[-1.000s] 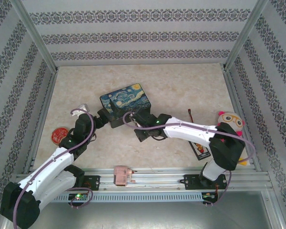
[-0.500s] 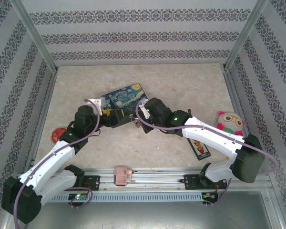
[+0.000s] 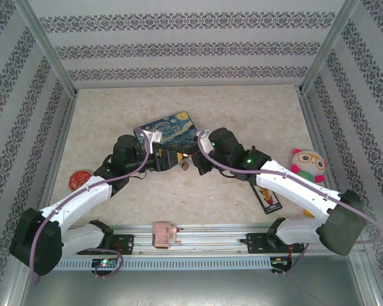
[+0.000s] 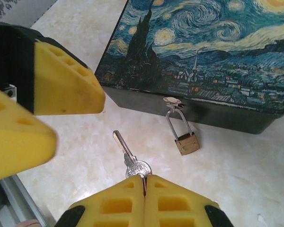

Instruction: Unlock the padlock with the key

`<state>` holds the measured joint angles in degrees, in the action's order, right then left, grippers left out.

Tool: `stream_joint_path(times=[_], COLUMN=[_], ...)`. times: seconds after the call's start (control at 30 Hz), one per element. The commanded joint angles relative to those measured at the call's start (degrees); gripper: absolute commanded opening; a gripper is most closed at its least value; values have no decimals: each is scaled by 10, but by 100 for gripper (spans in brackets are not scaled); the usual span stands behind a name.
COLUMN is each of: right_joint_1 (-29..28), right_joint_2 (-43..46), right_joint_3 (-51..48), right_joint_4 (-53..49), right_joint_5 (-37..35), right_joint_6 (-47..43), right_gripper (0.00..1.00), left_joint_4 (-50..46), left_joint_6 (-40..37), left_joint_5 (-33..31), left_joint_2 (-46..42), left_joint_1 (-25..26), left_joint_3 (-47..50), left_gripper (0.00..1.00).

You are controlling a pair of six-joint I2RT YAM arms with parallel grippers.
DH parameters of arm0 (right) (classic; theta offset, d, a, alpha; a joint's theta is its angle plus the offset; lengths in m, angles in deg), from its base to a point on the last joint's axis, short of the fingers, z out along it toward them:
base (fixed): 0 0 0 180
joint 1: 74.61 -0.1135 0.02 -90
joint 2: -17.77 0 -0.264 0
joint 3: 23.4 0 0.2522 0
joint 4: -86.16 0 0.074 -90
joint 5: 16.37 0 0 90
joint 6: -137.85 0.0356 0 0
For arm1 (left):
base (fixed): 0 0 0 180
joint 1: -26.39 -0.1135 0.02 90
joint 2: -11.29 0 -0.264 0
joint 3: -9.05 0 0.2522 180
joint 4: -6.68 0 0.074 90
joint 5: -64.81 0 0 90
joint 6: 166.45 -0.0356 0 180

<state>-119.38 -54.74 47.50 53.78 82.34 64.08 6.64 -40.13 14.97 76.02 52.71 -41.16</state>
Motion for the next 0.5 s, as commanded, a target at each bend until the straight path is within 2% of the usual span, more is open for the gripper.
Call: stream_joint_path(times=[0.0, 0.47], right_joint_1=[8, 11], right_joint_2=[17, 23], right_joint_3=[-16, -30], right_joint_4=[39, 76], right_joint_5=[36, 63], right_joint_6=[26, 47], right_gripper=[0, 0], left_joint_4=[47, 70], left_joint_6=[4, 14], left_joint_5=[20, 19], left_joint_2=[0, 42], left_joint_1=[11, 23], left_joint_3=[-21, -38], left_gripper=[61, 51])
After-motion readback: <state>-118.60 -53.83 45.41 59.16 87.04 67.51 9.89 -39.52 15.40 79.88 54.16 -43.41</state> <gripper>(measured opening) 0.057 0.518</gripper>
